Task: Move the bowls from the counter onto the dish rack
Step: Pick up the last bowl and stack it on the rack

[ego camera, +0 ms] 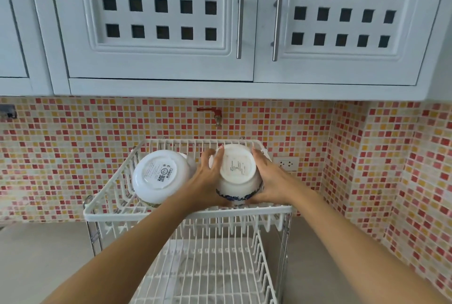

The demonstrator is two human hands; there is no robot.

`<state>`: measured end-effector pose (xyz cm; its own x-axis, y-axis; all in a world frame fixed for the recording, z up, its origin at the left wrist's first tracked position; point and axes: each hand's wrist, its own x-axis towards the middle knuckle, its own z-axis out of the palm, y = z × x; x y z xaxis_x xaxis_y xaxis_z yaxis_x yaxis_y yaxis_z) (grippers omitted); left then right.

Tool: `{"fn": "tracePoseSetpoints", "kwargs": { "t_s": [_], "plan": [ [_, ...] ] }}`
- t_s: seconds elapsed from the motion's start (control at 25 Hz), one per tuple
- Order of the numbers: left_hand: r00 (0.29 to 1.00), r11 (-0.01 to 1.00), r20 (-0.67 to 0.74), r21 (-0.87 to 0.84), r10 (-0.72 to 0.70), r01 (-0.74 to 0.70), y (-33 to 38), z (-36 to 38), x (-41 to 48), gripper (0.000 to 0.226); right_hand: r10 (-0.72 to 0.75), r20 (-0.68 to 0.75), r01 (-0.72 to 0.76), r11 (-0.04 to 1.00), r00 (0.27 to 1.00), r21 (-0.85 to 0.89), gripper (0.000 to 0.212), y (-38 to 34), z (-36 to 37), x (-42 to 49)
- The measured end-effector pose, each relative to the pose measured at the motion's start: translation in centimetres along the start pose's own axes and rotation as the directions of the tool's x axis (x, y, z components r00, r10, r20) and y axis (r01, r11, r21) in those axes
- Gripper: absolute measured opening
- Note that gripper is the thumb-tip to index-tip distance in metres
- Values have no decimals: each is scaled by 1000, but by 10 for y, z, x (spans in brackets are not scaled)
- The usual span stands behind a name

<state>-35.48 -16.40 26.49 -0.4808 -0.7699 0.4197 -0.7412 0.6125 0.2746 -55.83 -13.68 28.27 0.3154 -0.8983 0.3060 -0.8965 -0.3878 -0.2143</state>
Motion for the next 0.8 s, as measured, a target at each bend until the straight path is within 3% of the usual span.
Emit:
{"fn": "tracePoseSetpoints", "kwargs": {
  "t_s": [0.52, 0.8],
  "plan": [
    [999, 998, 0, 48, 33, -33, -10, 5, 0, 132, 15, -5, -15, 1000, 1000, 22, 129, 3, 3, 2],
    [999, 992, 19, 125, 28, -30, -10, 7, 3, 132, 33, -8, -34, 998, 999, -57, 129, 9, 5, 2]
  ]
}}
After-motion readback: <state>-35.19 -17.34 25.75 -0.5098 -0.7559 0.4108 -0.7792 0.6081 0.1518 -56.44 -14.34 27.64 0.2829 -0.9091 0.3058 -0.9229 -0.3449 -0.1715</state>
